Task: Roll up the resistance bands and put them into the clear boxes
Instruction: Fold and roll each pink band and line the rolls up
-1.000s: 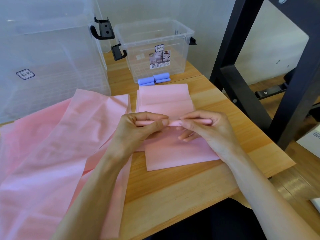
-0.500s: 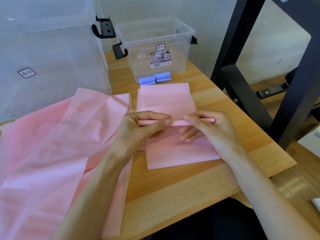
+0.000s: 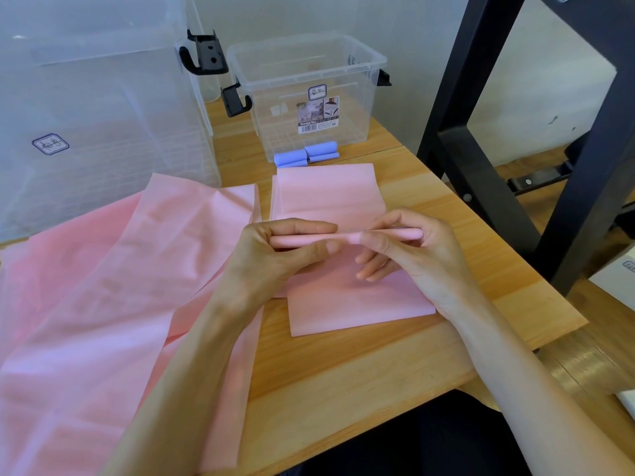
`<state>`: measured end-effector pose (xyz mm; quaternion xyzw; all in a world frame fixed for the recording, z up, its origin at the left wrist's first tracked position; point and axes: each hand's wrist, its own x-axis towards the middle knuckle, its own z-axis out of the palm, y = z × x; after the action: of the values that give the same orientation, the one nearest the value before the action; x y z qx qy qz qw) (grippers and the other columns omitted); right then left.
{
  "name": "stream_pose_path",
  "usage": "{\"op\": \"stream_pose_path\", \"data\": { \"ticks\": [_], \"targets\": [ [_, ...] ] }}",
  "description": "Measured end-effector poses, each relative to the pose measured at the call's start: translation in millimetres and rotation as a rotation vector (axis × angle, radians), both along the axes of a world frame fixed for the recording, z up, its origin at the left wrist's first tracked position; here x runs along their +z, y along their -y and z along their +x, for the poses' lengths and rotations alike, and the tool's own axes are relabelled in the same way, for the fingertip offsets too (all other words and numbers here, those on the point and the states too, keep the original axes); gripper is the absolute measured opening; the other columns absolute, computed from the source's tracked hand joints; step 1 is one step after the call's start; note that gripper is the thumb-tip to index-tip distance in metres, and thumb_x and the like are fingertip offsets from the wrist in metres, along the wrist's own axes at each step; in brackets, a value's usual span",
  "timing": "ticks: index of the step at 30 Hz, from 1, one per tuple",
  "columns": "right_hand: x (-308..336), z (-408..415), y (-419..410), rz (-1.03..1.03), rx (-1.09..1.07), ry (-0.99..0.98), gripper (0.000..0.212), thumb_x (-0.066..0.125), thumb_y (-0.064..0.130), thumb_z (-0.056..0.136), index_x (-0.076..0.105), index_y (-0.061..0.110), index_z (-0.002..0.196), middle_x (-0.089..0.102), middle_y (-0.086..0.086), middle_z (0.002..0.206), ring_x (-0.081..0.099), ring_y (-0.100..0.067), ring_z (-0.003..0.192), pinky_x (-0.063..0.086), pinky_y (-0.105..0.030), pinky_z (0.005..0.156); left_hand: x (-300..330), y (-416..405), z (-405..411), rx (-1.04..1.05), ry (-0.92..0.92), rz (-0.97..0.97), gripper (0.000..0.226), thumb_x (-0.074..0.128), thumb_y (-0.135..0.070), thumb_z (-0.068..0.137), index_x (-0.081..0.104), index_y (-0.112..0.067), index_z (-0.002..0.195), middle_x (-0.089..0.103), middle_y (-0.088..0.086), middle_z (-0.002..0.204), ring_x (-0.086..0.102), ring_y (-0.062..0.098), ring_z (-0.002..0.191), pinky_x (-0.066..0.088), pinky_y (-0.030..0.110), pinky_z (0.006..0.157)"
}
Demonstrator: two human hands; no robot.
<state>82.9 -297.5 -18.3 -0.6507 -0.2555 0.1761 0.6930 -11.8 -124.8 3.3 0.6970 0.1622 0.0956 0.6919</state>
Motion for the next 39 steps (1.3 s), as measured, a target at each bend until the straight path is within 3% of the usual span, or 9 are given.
{"op": "stream_pose_path", "data": {
  "ticks": [3, 8, 11, 15, 23, 26, 29, 34, 39],
  "targets": [
    [0.0, -0.3, 0.1, -0.001, 0.008, -0.015, 0.018, 0.069, 0.016, 0.084, 0.064, 0.001, 0.092, 0.072, -0.017, 0.070, 0.071, -0.033, 0.057, 0.059, -0.036, 0.054, -0.7, 1.2, -0.2, 0.003, 0.010, -0.010, 0.027, 0.082, -0.023, 0.060, 0.080, -0.024, 0.086, 0.077, 0.006, 0.086, 0.071, 0.012, 0.079, 0.059, 0.023, 0.078],
    [-0.6, 0.1, -1.9, 0.032, 0.007, -0.014, 0.030, 0.069, 0.012, 0.082, 0.061, 0.001, 0.108, 0.074, -0.016, 0.077, 0.072, -0.029, 0.060, 0.060, -0.033, 0.057, -0.6, -0.1, 1.6, 0.079, -0.009, -0.041, 0.028, 0.082, -0.023, 0.061, 0.078, -0.017, 0.089, 0.077, 0.009, 0.083, 0.071, 0.013, 0.076, 0.059, 0.021, 0.073],
    [-0.4, 0.0, -1.0, 0.049, -0.011, 0.000, 0.018, 0.067, 0.013, 0.085, 0.065, 0.000, 0.097, 0.073, -0.015, 0.075, 0.072, -0.030, 0.060, 0.059, -0.031, 0.055, 1.1, -0.1, 1.0, 0.063, -0.015, -0.086, 0.027, 0.078, -0.026, 0.065, 0.078, -0.016, 0.090, 0.077, 0.010, 0.086, 0.074, 0.014, 0.080, 0.058, 0.021, 0.073],
    [0.8, -1.5, -2.0, 0.042, -0.019, -0.003, 0.021, 0.065, 0.021, 0.086, 0.067, 0.000, 0.090, 0.073, -0.017, 0.075, 0.072, -0.032, 0.060, 0.058, -0.031, 0.054, 2.2, -2.9, 0.5, 0.043, -0.004, -0.159, 0.024, 0.076, -0.033, 0.062, 0.082, -0.020, 0.082, 0.077, 0.009, 0.091, 0.075, 0.016, 0.084, 0.059, 0.021, 0.073],
    [0.8, -1.1, 0.5, 0.032, -0.028, -0.011, 0.023, 0.063, 0.022, 0.088, 0.071, 0.002, 0.096, 0.075, -0.015, 0.078, 0.072, -0.031, 0.062, 0.058, -0.029, 0.055, 0.4, -4.6, 0.3, 0.028, -0.031, -0.030, 0.030, 0.083, -0.031, 0.054, 0.081, -0.022, 0.083, 0.077, 0.009, 0.090, 0.069, 0.016, 0.082, 0.059, 0.027, 0.085],
    [1.5, -1.4, 0.6, 0.029, -0.015, -0.015, 0.025, 0.069, 0.019, 0.080, 0.072, 0.006, 0.101, 0.075, -0.015, 0.078, 0.072, -0.030, 0.060, 0.058, -0.029, 0.055, 0.5, -1.9, 0.5, 0.044, -0.024, -0.038, 0.024, 0.079, -0.025, 0.063, 0.079, -0.017, 0.086, 0.077, 0.010, 0.085, 0.072, 0.015, 0.080, 0.060, 0.024, 0.076],
    [1.1, -0.9, 0.6, 0.018, -0.011, -0.016, 0.020, 0.072, 0.018, 0.077, 0.073, 0.005, 0.092, 0.074, -0.015, 0.075, 0.071, -0.030, 0.058, 0.058, -0.030, 0.054, 1.9, 0.1, 0.4, 0.049, -0.016, -0.056, 0.024, 0.076, -0.025, 0.068, 0.078, -0.014, 0.088, 0.077, 0.009, 0.083, 0.075, 0.014, 0.078, 0.057, 0.019, 0.068],
    [0.0, -0.8, 0.3, -0.010, -0.039, -0.020, 0.020, 0.070, 0.020, 0.082, 0.073, 0.002, 0.091, 0.074, -0.015, 0.075, 0.072, -0.029, 0.060, 0.057, -0.027, 0.054, 1.3, -1.2, 0.8, 0.028, -0.002, -0.012, 0.020, 0.078, -0.025, 0.066, 0.080, -0.021, 0.086, 0.077, 0.006, 0.086, 0.072, 0.014, 0.079, 0.059, 0.022, 0.076],
    [0.9, -1.1, -0.5, 0.009, -0.003, -0.025, 0.020, 0.071, 0.017, 0.080, 0.074, 0.011, 0.099, 0.075, -0.015, 0.076, 0.072, -0.029, 0.060, 0.060, -0.031, 0.057, 0.4, -1.3, 0.4, 0.042, 0.003, -0.036, 0.018, 0.075, -0.023, 0.072, 0.077, -0.013, 0.088, 0.077, 0.007, 0.085, 0.075, 0.018, 0.081, 0.058, 0.021, 0.070]
  ]
}}
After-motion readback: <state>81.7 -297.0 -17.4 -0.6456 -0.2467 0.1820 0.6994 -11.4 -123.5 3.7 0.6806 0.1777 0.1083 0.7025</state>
